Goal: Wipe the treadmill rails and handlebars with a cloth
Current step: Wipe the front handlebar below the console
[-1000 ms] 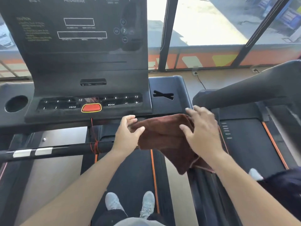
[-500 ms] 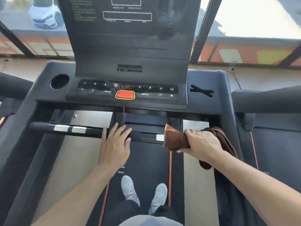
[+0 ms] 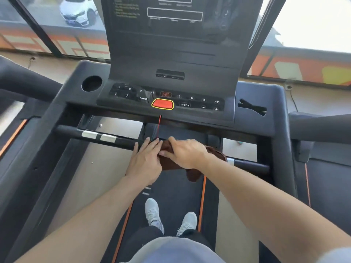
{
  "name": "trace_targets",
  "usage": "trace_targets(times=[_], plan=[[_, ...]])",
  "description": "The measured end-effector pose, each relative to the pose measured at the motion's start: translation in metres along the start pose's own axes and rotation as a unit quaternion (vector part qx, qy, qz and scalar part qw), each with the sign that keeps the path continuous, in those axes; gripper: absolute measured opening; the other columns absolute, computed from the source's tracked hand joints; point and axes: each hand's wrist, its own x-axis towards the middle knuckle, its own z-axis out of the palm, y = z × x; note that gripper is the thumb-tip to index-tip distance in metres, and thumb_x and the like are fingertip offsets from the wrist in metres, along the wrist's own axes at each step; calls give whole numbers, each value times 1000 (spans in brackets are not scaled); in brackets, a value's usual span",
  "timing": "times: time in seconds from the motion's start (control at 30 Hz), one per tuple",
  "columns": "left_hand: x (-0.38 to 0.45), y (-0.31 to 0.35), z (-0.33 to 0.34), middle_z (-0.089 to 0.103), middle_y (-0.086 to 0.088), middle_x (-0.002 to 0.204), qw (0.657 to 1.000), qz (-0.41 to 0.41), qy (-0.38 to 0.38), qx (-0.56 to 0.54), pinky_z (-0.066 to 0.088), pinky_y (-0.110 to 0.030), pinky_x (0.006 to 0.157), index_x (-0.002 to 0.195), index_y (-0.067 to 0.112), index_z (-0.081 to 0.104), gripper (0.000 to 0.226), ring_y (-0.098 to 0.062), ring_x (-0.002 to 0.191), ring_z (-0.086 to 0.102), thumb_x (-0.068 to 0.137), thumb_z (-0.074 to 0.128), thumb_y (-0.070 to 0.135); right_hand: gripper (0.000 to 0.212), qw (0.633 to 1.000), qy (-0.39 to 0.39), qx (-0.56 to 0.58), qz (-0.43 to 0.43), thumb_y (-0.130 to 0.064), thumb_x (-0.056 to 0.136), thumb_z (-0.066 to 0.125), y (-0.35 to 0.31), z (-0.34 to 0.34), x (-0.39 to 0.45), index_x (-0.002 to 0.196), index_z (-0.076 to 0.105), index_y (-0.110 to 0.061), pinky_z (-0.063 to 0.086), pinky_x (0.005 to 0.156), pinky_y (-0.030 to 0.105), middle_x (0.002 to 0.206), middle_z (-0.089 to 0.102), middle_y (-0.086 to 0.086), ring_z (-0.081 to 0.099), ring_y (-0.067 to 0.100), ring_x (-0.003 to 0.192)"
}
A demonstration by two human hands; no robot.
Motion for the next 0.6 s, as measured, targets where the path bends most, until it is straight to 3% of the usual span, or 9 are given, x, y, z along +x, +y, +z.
trace_targets(times=[0.07, 0.13, 0.2, 0.33, 0.43, 0.53, 0.6], plan=[[1, 2, -3, 26, 8, 166, 1000, -6, -4, 17, -1, -49, 127, 159, 20, 28, 60, -18, 156, 10, 101, 41, 16, 72, 992, -99, 67, 30, -80, 96, 28, 9, -11, 11, 124, 55, -19, 48, 85, 41, 121, 72, 8, 67, 34, 112], [1, 5, -6, 25, 8, 166, 999, -15, -11, 32, -5, -49, 126, 159, 22, 28, 59, -18, 156, 11, 101, 43, 22, 80, 973, -189, 124, 57, -82, 95, 27, 19, -19, 15, 141, 57, -25, 43, 107, 40, 143, 62, 6, 57, 29, 131], [2, 6, -9, 25, 9, 166, 999, -15, -20, 48, -5, -49, 126, 159, 24, 28, 59, -18, 156, 11, 102, 44, 29, 93, 953, -241, 150, 103, -89, 88, 27, 28, -29, 9, 144, 58, -22, 39, 112, 40, 147, 59, 4, 55, 28, 134], [5, 6, -7, 35, 3, 162, 1000, 0, -5, 31, 3, -43, 127, 154, 19, 38, 56, -19, 154, 20, 102, 47, 37, 98, 937, -275, 135, 170, -96, 80, 34, 59, -45, -23, 140, 60, -23, 40, 101, 40, 133, 64, -1, 60, 26, 121], [8, 15, -2, 47, -3, 154, 998, 48, 37, -12, 11, -39, 127, 147, 14, 47, 49, -21, 149, 32, 101, 53, 28, 82, 934, -263, 148, 192, -96, 63, 60, 94, -46, -53, 112, 70, -30, 55, 92, 41, 102, 74, -11, 73, 22, 92], [16, 37, 4, 50, -5, 150, 994, 90, 29, -52, 14, -39, 127, 147, 14, 47, 48, -21, 145, 37, 100, 54, 24, 62, 933, -259, 149, 203, -77, 52, 81, 122, -37, -79, 95, 68, -34, 64, 72, 51, 88, 78, -3, 77, 29, 75], [22, 55, 10, 48, -4, 152, 991, 118, 11, -61, 12, -38, 127, 149, 15, 44, 53, -20, 147, 35, 99, 55, 31, 49, 951, -232, 93, 180, -63, 63, 80, 131, -37, -98, 98, 62, -34, 64, 73, 44, 87, 74, -8, 74, 24, 77]])
